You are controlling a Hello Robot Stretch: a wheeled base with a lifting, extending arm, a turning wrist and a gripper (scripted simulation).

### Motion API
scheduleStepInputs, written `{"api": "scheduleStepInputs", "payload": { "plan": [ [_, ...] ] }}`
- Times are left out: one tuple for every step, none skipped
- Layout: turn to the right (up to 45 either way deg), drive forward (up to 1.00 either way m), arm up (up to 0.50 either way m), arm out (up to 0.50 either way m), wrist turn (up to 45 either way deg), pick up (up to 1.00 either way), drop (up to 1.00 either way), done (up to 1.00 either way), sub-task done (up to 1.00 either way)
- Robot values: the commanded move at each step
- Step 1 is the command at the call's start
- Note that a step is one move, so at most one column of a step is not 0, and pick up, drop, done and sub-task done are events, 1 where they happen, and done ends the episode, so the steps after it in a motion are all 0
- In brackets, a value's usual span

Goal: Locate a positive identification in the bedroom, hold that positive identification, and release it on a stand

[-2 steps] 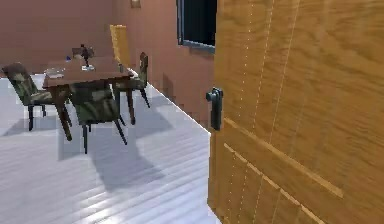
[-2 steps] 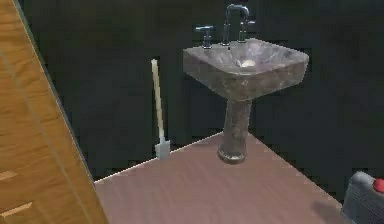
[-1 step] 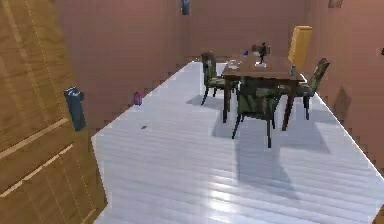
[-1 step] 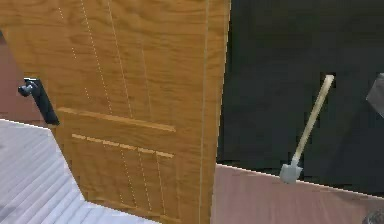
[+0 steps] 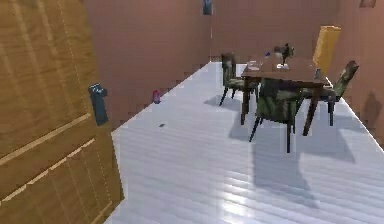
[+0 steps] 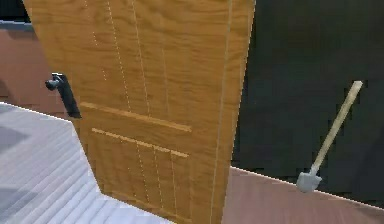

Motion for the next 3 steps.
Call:
{"api": "scheduleStepInputs", "payload": {
  "plan": [
    [0.0,1.0,0.0,0.0,0.0,0.0,0.0,0.0,0.0],
    [0.0,1.0,0.0,0.0,0.0,0.0,0.0,0.0,0.0],
    [0.0,1.0,0.0,0.0,0.0,0.0,0.0,0.0,0.0]
  ]
}}
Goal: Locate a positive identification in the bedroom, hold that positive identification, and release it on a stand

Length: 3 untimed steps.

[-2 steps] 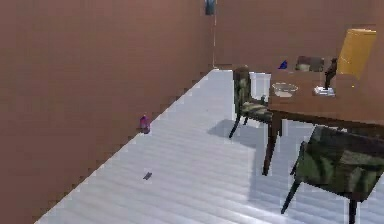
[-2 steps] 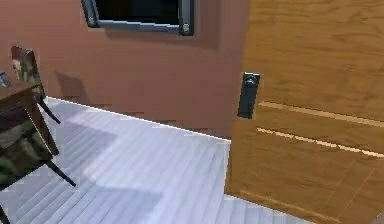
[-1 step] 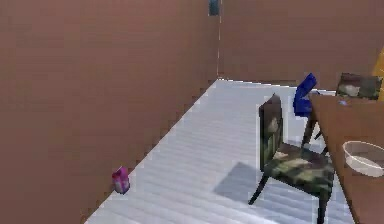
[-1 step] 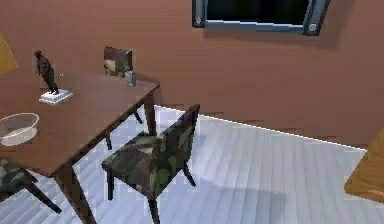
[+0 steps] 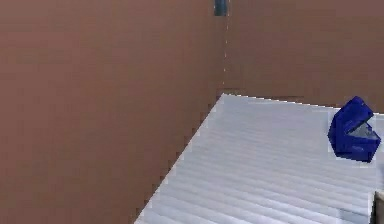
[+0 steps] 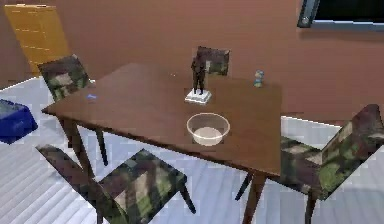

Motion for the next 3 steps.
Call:
{"api": "scheduleStepInputs", "payload": {
  "plan": [
    [-9.0,0.0,0.0,0.0,0.0,0.0,0.0,0.0,0.0],
    [0.0,0.2,0.0,0.0,0.0,0.0,0.0,0.0,0.0],
    [27.0,0.0,0.0,0.0,0.0,0.0,0.0,0.0,0.0]
  ]
}}
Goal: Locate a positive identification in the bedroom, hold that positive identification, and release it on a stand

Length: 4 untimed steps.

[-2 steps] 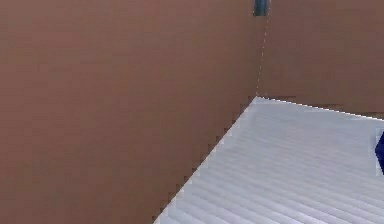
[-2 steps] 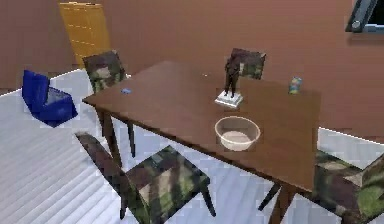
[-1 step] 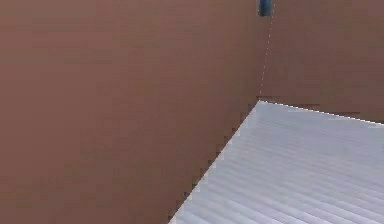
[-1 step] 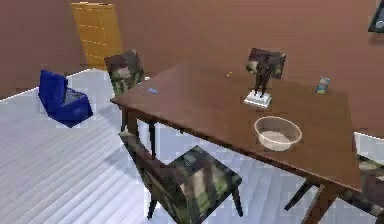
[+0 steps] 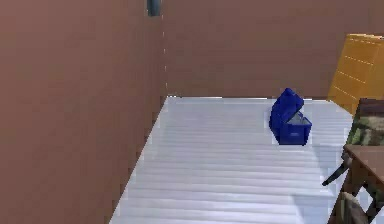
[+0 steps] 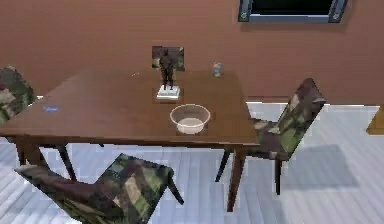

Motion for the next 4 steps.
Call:
{"api": "scheduleStepInputs", "payload": {
  "plan": [
    [0.0,0.75,0.0,0.0,0.0,0.0,0.0,0.0,0.0],
    [45.0,0.0,0.0,0.0,0.0,0.0,0.0,0.0,0.0],
    [45.0,0.0,0.0,0.0,0.0,0.0,0.0,0.0,0.0],
    [3.0,0.0,0.0,0.0,0.0,0.0,0.0,0.0,0.0]
  ]
}}
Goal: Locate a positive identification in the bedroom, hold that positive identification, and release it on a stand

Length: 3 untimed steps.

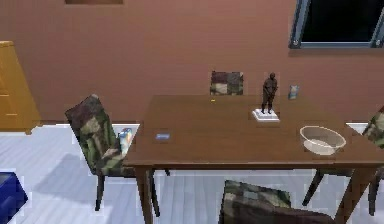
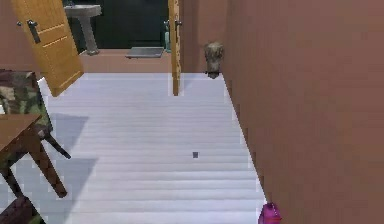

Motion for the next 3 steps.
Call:
{"api": "scheduleStepInputs", "payload": {
  "plan": [
    [0.0,0.15,0.0,0.0,0.0,0.0,0.0,0.0,0.0],
    [-45.0,0.0,0.0,0.0,0.0,0.0,0.0,0.0,0.0],
    [-45.0,0.0,0.0,0.0,0.0,0.0,0.0,0.0,0.0]
  ]
}}
